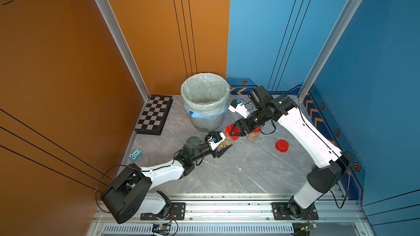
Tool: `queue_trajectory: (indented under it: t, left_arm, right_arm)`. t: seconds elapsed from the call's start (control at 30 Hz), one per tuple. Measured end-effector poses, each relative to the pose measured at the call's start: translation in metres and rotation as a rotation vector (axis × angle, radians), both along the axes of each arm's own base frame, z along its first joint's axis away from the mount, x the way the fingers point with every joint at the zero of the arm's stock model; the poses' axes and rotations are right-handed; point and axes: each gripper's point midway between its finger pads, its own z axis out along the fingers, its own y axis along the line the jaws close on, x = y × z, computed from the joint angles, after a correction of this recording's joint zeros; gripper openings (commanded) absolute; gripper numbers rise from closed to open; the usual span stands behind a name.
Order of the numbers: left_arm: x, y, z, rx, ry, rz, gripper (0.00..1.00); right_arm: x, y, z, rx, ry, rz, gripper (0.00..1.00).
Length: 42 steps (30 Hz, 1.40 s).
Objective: Empty moldy peanuts from jars
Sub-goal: Unscrew the lid from the jar.
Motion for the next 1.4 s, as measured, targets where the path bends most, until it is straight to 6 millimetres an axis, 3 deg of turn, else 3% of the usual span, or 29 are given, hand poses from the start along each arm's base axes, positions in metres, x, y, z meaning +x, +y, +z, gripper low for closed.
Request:
queue_trajectory:
  t: [0.73, 1.4]
  left_arm:
    - [-0.008, -0.005, 0.004, -0.019, 0.005, -0.053, 0.32]
    - [-0.014, -0.010, 0.005, -0.027, 0.011, -0.103, 0.31]
  right_arm:
    - [-0.008, -0.009, 0.001, 0.033, -0.031, 0.126, 0.63]
    - [-0.019, -0.006, 0.009, -0.091, -0.207, 0.252, 0.63]
